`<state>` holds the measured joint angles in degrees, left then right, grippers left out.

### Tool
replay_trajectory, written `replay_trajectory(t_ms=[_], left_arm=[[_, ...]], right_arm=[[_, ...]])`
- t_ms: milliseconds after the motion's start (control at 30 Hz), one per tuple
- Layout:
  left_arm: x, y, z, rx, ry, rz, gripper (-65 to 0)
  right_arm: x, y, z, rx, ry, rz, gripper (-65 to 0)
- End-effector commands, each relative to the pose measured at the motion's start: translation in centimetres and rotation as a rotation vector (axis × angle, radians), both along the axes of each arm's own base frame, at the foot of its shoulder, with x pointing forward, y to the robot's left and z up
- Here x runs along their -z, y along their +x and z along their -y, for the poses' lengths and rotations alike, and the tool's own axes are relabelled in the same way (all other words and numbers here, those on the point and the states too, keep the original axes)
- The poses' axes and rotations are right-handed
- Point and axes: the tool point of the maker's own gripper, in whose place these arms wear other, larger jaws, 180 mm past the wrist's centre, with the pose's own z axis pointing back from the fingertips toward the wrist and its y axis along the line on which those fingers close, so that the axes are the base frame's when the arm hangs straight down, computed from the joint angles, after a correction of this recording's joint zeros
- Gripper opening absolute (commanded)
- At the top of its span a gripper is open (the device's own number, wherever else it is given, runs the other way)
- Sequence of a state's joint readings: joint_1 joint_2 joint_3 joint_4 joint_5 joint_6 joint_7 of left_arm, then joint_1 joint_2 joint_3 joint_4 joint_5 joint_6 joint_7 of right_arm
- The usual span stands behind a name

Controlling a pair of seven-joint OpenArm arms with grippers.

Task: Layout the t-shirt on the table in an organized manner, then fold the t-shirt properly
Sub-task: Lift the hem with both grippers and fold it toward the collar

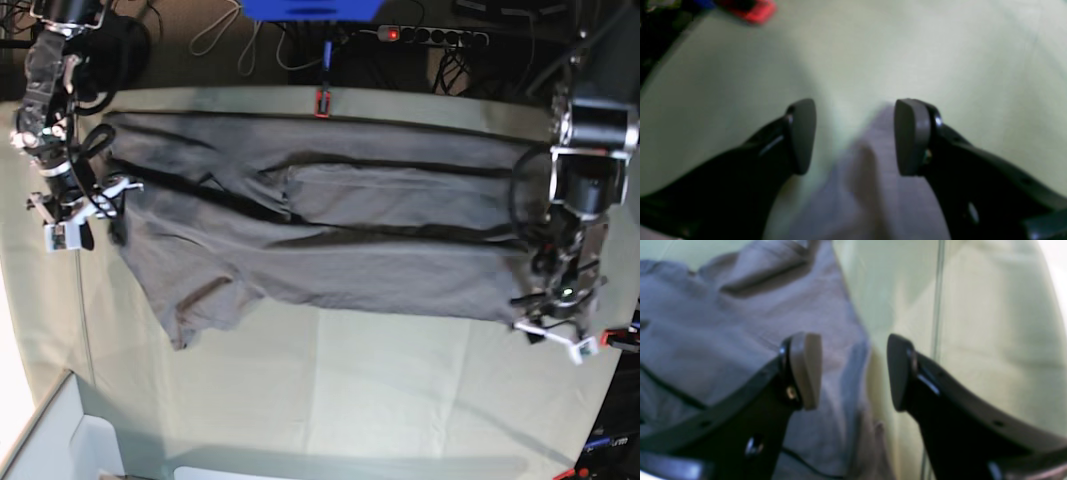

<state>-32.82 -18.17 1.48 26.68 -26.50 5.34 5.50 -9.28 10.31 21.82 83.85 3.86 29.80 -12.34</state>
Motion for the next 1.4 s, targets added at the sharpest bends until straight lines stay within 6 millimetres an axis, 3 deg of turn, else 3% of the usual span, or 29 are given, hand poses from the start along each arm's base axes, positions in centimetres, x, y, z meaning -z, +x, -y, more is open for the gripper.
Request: replay_trajectory(t_ms=[0,100,300,667,800,933,1133,1233,1367], left_arm=[[-1.8,1.5,-0.2,0.014,0.016,0.064,-28.7],[-0.5,1.3,1.4,0.058,-0.012,0.095,-28.8],[1.3,-0.3,0.4,0.023,0.012,0.088,-28.8],[1.8,-1.0,-0.5,0.016,0.017,0.073,-29.8],[3.0,-2.3,-0.5,0.016,0.02,0.051,-42.2],[3.6,-3.1,-0.9,0.013,0.026,0.034,-64.2],[3.4,-3.1,-1.1,0.008,0.021,0.037,-65.0],[3.4,-3.1,-1.1,0.008,0.021,0.039,-64.9],[4.8,-4.6,-1.1,0.008,0.021,0.006,-64.9]], right_arm=[[-1.7,0.8,0.4,-0.011,-0.007,0.059,-33.1],[-1.4,0.6,0.1,-0.006,0.005,0.055,-33.1],[-1.1,0.4,0.1,-0.006,0.003,0.047,-33.1],[-1.4,0.8,0.0,-0.009,0.004,0.056,-33.0],[-2.2,2.7,0.1,-0.002,0.016,0.088,-32.9],[-0.5,5.1,0.6,0.03,0.072,0.06,-32.8],[2.3,7.8,0.6,0.069,0.165,-0.006,-32.8],[3.1,8.1,0.2,0.07,0.188,-0.029,-32.8],[4.6,7.9,-1.2,0.026,0.182,-0.075,-32.8]])
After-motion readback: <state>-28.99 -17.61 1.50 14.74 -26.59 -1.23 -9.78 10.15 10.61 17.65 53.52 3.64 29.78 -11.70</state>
